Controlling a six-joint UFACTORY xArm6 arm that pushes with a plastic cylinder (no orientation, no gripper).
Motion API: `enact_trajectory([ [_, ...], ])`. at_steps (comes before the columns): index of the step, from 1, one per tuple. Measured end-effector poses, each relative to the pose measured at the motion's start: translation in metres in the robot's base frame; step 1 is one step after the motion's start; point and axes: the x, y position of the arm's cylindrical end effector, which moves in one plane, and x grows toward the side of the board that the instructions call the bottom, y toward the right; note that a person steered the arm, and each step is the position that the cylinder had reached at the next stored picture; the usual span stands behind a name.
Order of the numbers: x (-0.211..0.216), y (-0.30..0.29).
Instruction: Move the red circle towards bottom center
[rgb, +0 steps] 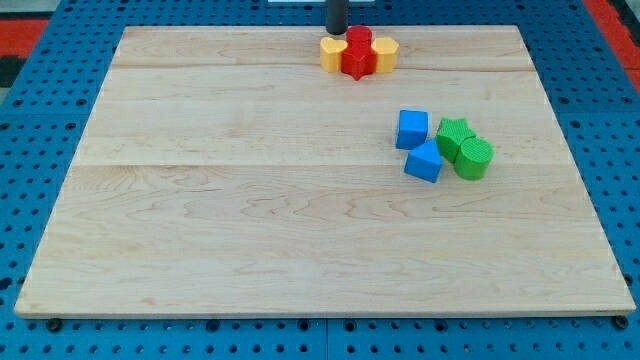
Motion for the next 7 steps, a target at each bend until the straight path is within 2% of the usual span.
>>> enact_trajectory([
  [1,0.001,0.043],
  [2,0.018,0.049],
  [5,0.022,0.039],
  [7,0.082,-0.013],
])
